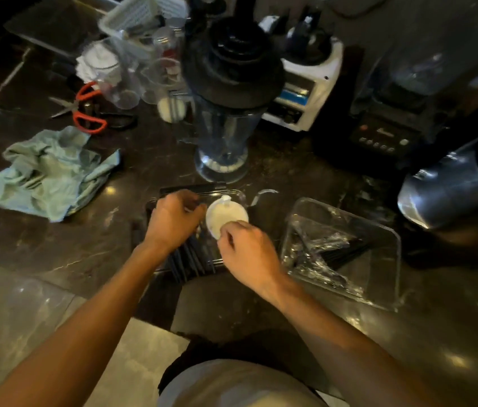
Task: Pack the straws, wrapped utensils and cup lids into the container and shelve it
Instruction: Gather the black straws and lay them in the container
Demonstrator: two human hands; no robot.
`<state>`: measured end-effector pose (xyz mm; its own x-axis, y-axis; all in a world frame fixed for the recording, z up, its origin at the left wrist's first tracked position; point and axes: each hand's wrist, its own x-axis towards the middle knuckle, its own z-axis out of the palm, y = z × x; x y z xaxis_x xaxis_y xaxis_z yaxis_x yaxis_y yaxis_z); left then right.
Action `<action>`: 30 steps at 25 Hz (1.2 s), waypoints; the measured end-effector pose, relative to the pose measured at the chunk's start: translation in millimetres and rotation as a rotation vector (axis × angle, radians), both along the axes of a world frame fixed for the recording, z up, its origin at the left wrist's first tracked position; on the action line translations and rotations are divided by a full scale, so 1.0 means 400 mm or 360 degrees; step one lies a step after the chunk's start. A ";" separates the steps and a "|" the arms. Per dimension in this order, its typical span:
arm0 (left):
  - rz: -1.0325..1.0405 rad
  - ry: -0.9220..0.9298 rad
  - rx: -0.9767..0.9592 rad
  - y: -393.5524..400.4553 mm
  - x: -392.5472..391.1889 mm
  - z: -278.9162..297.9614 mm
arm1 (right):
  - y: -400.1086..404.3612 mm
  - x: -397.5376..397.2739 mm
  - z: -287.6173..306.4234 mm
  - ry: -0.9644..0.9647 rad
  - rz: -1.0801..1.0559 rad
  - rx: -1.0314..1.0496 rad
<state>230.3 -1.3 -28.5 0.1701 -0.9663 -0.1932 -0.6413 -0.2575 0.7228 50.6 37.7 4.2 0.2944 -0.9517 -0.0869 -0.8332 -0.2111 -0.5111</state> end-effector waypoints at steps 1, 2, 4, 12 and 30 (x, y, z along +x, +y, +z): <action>-0.0086 0.0108 -0.0019 -0.024 -0.060 0.012 | 0.002 -0.061 0.018 -0.0085 -0.0174 -0.0068; -0.0143 0.0217 -0.0029 -0.043 -0.119 0.022 | 0.005 -0.123 0.036 -0.0195 -0.0371 -0.0102; -0.0286 0.0497 0.0035 -0.075 -0.249 0.041 | 0.014 -0.259 0.062 -0.0427 -0.0831 -0.0073; -0.0984 0.0479 0.0474 -0.080 -0.661 0.050 | 0.042 -0.584 -0.038 -0.1168 -0.1916 0.0617; -0.1489 -0.0786 0.0346 -0.078 -0.767 -0.067 | -0.060 -0.604 -0.140 -0.1761 -0.2210 0.1043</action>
